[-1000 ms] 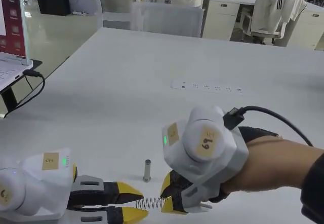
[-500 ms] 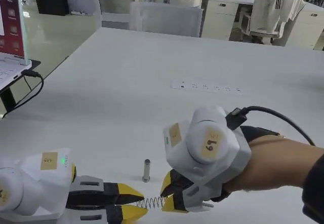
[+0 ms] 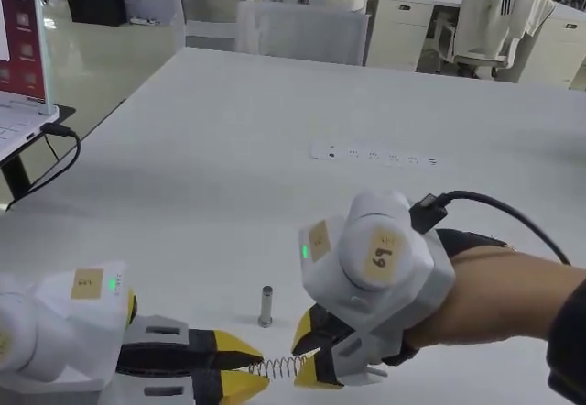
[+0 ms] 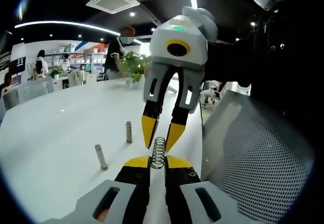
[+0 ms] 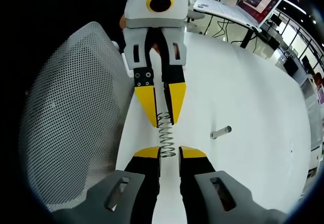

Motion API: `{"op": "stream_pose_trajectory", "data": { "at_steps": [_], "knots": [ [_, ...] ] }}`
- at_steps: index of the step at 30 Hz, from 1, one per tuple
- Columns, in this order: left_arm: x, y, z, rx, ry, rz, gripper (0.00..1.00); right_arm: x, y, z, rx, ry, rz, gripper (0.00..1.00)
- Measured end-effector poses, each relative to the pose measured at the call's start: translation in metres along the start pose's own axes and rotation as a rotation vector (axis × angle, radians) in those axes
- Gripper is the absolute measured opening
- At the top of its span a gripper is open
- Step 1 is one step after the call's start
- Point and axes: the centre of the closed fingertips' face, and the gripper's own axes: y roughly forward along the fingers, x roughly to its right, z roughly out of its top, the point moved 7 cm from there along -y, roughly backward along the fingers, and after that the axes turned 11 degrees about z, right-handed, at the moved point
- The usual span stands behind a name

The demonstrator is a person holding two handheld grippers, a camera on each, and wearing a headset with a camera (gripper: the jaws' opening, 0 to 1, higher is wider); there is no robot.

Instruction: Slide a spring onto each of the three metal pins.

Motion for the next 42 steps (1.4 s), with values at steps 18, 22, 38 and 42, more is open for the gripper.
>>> {"op": "stream_pose_trajectory", "data": {
  "at_steps": [18,22,38,42],
  "knots": [
    [0.004,0.0,0.01,0.033,-0.001,-0.008,0.02,0.0,0.004,-0.006,0.005,-0.002,0.013,0.1],
    [0.004,0.0,0.008,0.028,-0.004,-0.005,0.02,-0.001,0.004,-0.005,0.012,-0.007,0.013,0.09],
    [0.005,0.004,0.002,-0.005,0.024,-0.008,0.03,-0.005,-0.007,0.009,0.033,-0.024,0.018,0.09],
    [0.005,0.004,0.002,-0.006,0.028,-0.011,0.03,-0.007,-0.009,0.013,0.038,-0.029,0.023,0.09]
  ]
}}
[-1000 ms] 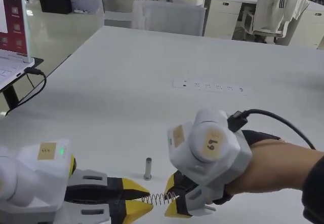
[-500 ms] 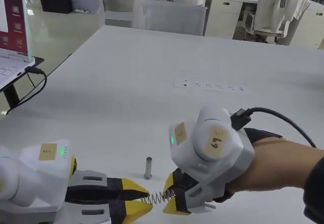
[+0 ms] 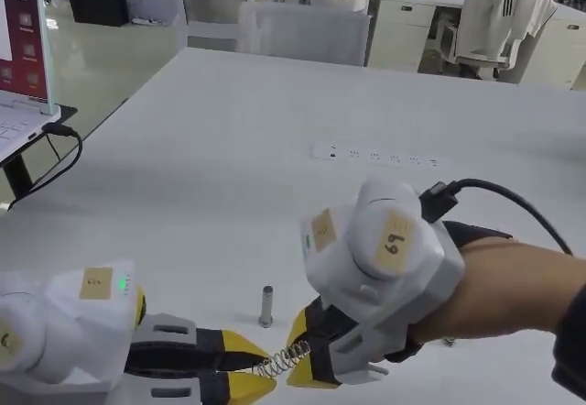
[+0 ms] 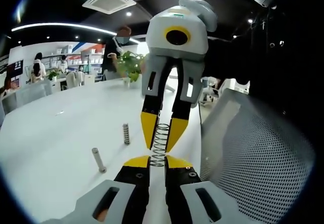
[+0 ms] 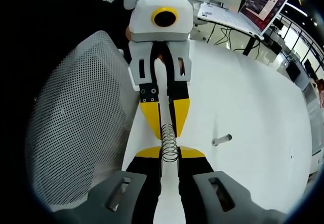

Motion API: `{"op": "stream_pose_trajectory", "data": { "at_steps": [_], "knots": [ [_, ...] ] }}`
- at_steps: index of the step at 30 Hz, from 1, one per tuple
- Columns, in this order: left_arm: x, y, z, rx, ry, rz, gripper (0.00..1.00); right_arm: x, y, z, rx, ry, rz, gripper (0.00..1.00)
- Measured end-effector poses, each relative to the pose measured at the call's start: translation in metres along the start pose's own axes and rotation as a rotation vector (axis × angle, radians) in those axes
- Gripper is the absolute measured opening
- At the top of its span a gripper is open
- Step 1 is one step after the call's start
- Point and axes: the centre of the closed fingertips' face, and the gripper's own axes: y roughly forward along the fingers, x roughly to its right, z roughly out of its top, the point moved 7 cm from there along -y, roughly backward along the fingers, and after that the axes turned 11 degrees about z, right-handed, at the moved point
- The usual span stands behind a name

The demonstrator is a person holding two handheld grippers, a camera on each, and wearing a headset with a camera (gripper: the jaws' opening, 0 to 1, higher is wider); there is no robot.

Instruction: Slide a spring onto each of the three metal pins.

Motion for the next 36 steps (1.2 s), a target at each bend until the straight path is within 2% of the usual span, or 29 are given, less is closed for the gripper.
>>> {"op": "stream_pose_trajectory", "data": {
  "at_steps": [14,30,36],
  "knots": [
    [0.004,0.004,0.0,-0.003,0.007,-0.018,0.03,-0.005,-0.002,0.011,0.004,-0.015,0.007,0.09],
    [0.006,0.007,-0.001,-0.001,0.002,-0.024,0.03,-0.006,-0.002,0.013,-0.017,-0.027,0.014,0.09],
    [0.006,0.008,-0.003,-0.011,-0.001,-0.025,0.08,-0.005,-0.003,0.013,-0.018,-0.027,0.012,0.09]
  ]
}}
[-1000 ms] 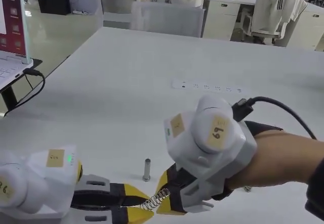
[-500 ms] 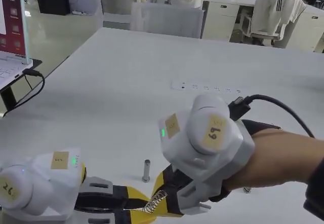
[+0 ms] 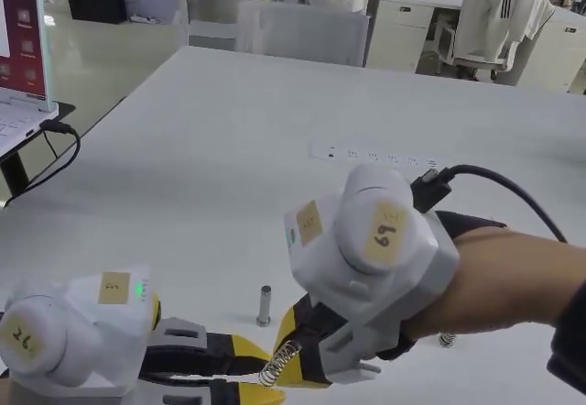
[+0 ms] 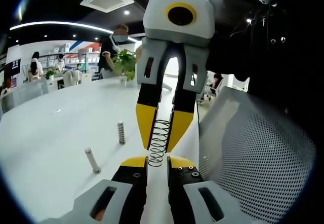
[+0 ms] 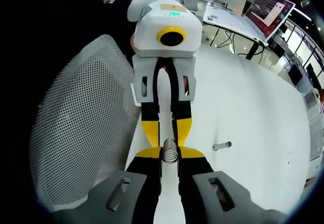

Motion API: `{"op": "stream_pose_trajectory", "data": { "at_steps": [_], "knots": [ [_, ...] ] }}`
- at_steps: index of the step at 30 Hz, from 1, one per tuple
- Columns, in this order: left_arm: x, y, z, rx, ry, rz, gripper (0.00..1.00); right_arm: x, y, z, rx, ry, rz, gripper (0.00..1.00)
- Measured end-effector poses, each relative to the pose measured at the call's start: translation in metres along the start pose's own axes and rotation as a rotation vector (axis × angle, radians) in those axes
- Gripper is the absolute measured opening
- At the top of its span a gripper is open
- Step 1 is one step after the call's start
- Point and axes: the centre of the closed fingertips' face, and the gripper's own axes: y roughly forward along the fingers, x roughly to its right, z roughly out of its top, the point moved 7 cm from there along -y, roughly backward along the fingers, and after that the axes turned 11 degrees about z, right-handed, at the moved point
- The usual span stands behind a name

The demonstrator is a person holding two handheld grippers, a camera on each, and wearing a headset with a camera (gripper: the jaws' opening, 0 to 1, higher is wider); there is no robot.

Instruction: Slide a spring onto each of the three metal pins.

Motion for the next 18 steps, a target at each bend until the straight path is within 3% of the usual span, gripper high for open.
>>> {"op": "stream_pose_trajectory", "data": {
  "at_steps": [18],
  "knots": [
    [-0.007,-0.0031,-0.005,0.007,-0.03,0.049,0.29,0.0051,-0.0038,-0.0056,-0.023,0.01,-0.015,0.09]
  ]
}}
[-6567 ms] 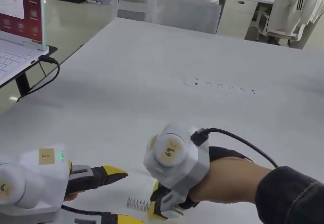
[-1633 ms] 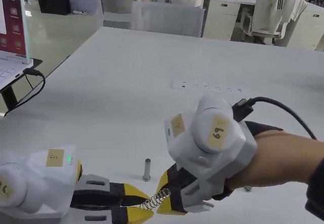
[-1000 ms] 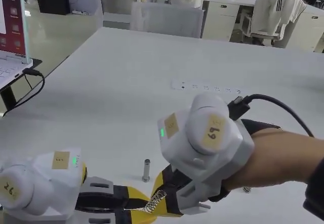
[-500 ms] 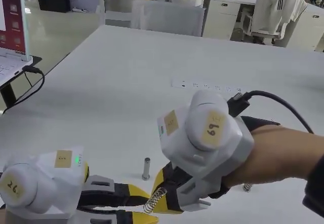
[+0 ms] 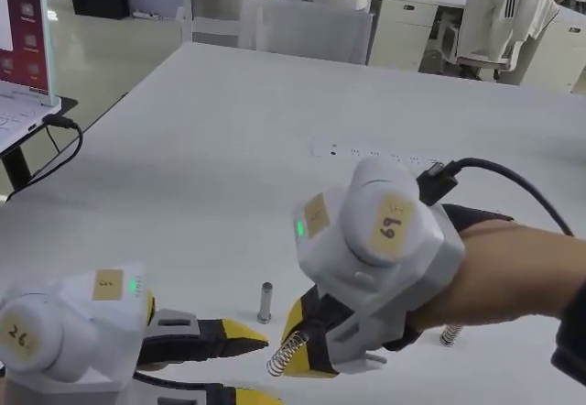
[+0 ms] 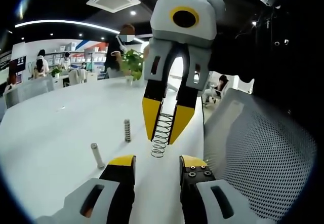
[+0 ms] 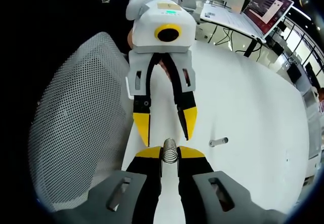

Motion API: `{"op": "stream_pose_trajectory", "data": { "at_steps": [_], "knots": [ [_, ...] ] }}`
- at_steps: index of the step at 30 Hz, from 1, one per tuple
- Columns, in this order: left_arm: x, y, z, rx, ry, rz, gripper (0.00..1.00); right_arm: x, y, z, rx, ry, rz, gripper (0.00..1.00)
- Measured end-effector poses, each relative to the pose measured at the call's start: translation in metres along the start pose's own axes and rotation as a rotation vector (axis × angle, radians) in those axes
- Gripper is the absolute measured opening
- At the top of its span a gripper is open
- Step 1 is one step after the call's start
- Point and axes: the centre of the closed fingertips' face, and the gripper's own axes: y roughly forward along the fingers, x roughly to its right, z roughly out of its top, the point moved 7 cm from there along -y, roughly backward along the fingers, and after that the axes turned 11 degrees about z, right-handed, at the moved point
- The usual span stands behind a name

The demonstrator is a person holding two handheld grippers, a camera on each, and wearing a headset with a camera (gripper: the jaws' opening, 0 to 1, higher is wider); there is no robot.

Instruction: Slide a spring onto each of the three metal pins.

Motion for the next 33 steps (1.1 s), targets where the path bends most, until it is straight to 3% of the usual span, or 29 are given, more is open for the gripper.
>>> {"op": "stream_pose_trajectory", "data": {
  "at_steps": [17,33],
  "knots": [
    [-0.009,-0.002,-0.007,-0.002,-0.023,0.061,0.49,0.007,-0.005,-0.005,-0.007,0.02,-0.019,0.09],
    [-0.013,-0.006,-0.011,0.01,-0.034,0.101,0.6,0.021,-0.012,-0.009,-0.024,0.03,-0.04,0.09]
  ]
}}
